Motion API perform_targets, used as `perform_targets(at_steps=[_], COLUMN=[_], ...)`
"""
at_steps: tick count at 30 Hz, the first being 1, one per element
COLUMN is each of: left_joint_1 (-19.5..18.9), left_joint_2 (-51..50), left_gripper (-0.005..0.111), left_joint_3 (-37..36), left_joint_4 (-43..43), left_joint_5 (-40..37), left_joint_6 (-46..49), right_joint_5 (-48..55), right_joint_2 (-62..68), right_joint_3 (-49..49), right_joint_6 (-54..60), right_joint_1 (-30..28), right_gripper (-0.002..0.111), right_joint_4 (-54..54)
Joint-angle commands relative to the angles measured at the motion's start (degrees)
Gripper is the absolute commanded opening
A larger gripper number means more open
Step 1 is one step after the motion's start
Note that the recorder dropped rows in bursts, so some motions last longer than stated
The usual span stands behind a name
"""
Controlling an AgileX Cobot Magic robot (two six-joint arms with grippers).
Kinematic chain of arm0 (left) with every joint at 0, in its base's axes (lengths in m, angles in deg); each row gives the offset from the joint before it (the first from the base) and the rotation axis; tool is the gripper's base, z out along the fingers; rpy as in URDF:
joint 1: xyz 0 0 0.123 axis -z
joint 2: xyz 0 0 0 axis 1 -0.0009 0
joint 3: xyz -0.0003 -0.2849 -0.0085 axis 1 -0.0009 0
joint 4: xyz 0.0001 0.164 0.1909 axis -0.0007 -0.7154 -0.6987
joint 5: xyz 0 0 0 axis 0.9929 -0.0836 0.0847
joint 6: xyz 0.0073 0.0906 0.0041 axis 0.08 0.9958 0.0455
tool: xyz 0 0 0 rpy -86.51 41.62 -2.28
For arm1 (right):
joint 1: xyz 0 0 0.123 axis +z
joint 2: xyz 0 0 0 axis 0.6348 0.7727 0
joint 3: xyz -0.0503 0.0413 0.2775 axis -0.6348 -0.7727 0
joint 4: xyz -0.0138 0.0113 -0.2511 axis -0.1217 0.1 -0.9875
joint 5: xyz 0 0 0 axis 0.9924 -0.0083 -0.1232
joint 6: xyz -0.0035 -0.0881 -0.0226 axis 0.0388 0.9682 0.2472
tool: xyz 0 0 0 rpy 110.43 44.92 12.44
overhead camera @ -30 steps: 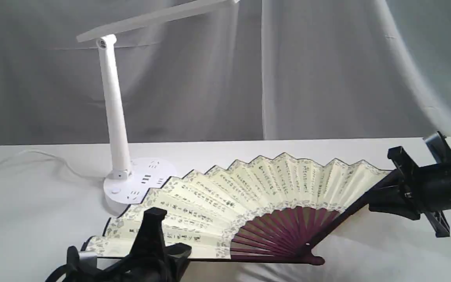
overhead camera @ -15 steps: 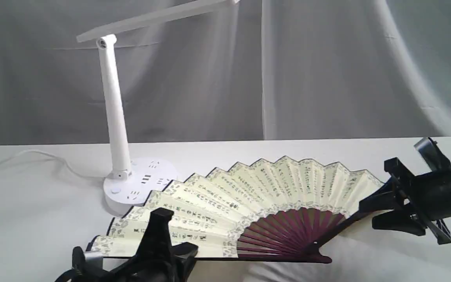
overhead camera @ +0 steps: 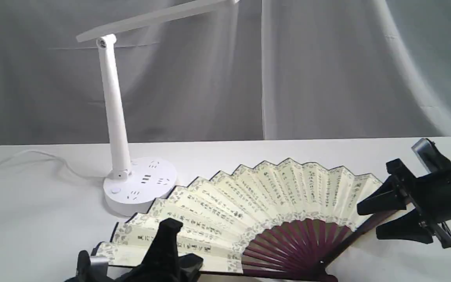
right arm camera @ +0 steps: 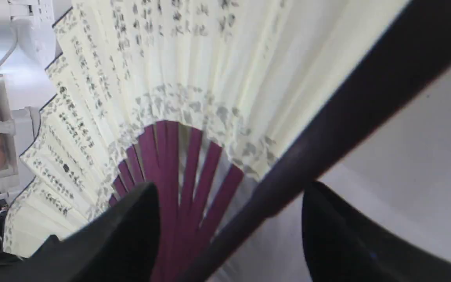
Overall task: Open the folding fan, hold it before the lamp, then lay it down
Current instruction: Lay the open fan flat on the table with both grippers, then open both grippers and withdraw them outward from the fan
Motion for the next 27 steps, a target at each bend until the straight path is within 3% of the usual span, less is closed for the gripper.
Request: perform_targets(at_steps=[1, 18, 21, 27], left_joint_1=[1.64, 1.72, 1.60, 1.60], left_joint_2=[0.02, -3.67, -3.67, -3.67], left_gripper=[0.000, 0.001, 0.007, 0.037], left_joint_3=[-0.81, -0.36, -0.36, -0.36], left_joint_4=[1.31, 1.70, 1.70, -1.23], left_joint_5=[-1.30, -1.09, -1.09, 2.78], left_joint_6=[1.05, -0.88, -1.13, -3.73], right_joint_5=[-1.37, -0.06, -0.06, 0.26], right_joint_2=[-2.13, -3.33, -3.33, -3.33], right_joint_3=[-0.09, -0.09, -0.09, -0.09], right_joint_6=[-0.10, 0.14, 0.14, 0.14], right_joint_1=[-0.12, -0.02, -0.02, -0.02], right_gripper=[0.054, 0.054, 0.054, 0.054], right_joint_4=[-0.08, 4.27, 4.27, 4.24])
